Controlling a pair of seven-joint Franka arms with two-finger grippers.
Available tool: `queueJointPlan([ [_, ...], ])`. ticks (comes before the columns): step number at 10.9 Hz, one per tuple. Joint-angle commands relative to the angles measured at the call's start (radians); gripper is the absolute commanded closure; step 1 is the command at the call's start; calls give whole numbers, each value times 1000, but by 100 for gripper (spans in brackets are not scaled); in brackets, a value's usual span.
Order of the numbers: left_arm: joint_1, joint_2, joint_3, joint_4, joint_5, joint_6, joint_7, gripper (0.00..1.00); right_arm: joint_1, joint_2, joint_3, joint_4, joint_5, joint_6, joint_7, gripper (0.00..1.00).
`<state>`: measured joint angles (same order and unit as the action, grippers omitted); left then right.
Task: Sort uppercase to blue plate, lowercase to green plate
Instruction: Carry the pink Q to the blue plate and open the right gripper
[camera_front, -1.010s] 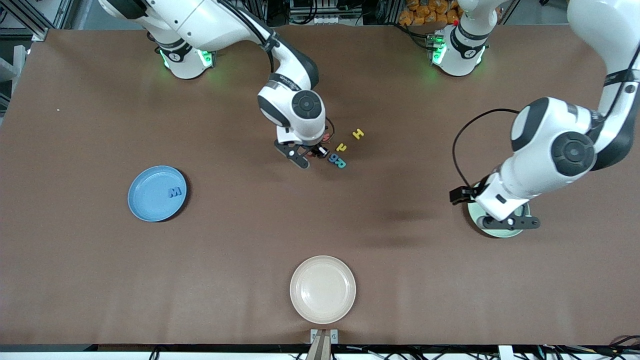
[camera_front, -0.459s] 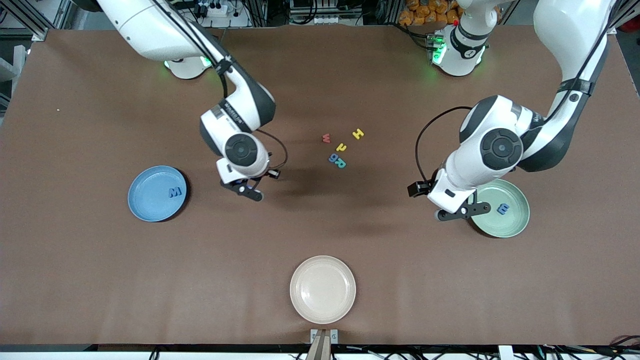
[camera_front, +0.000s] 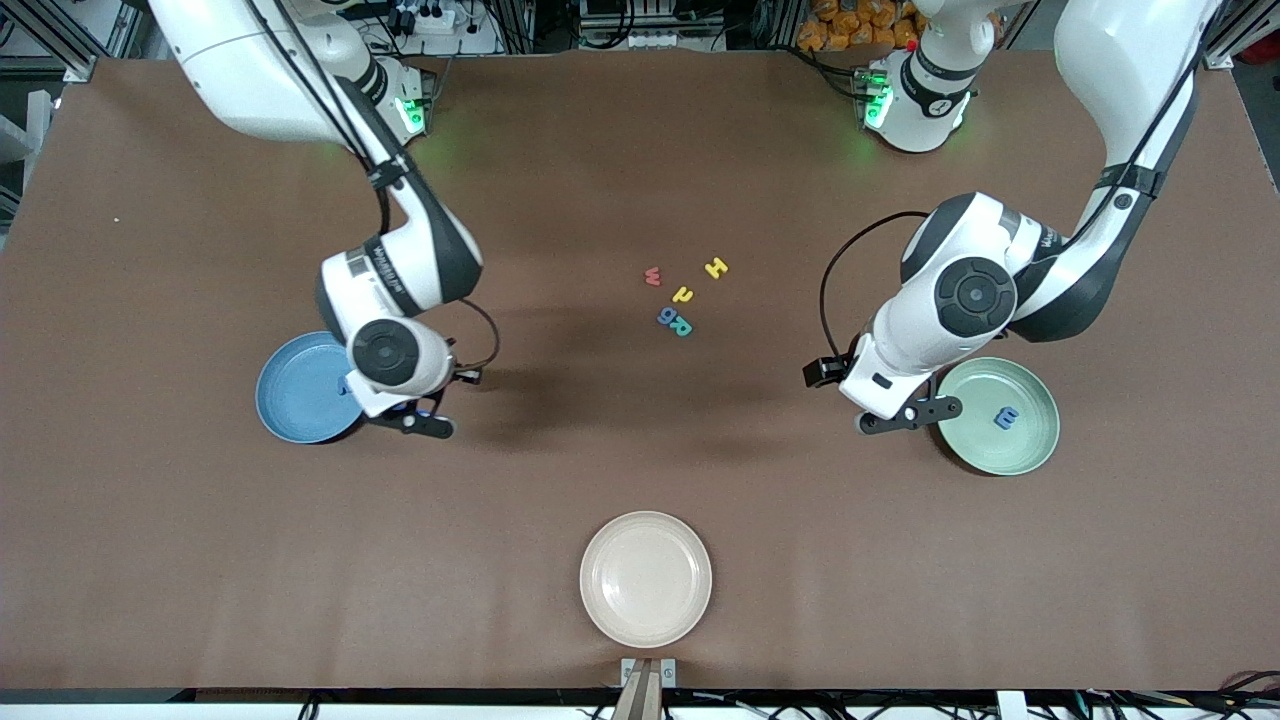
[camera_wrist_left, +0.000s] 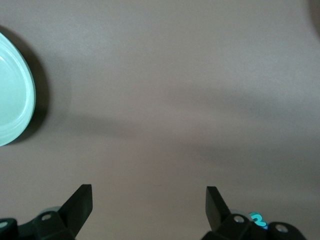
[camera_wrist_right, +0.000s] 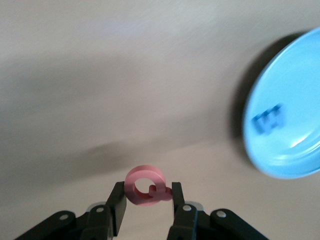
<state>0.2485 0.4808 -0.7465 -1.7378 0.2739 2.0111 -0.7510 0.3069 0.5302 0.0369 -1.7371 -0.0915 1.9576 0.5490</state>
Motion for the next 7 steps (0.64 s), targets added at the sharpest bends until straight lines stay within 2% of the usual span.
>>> queueJointPlan([
  [1, 6, -74, -31, -66, 11, 17, -33, 0, 1, -18, -81, -4, 16, -14, -177, 90],
  [5, 11, -166, -74, -210, -4, 116, -40, 0, 1, -21, -222, -9, 15, -23, -450, 90],
  [7, 9, -171, -108, -250, -5, 158, -132, 0, 0, -15, -288, -19, 15, -32, -576, 90],
])
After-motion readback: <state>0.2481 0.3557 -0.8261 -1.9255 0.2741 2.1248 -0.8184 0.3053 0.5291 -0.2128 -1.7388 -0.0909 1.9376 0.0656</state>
